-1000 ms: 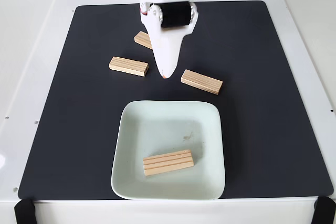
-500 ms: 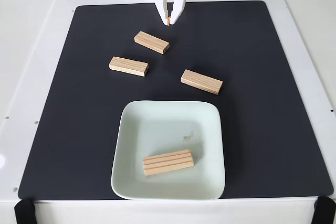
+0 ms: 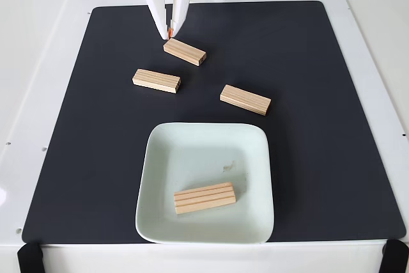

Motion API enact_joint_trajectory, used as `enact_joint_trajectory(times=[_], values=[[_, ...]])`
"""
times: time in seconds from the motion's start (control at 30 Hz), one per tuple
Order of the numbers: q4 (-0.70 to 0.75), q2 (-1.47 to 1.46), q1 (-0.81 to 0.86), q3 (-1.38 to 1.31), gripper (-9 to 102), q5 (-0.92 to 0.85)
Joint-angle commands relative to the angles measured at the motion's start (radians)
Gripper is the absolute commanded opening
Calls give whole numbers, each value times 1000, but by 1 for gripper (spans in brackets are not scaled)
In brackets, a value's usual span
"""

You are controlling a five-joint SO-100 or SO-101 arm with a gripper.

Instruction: Pick up the wooden block and place them on the plate.

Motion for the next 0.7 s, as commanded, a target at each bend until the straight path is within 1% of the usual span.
enact_joint_trajectory(times=[0.0, 0.13, 0.23, 0.33, 0.4, 0.53, 0.67], values=[[-15, -38, -6, -8, 17, -23], [-2, -57, -11, -34, 36, -25], [-2, -54, -9, -43, 44, -25], [0, -54, -9, -38, 44, -31], [3, -54, -5, -25, 44, -83], [106, -55, 8, -28, 44, -137], [101, -55, 6, 20, 41, -135]])
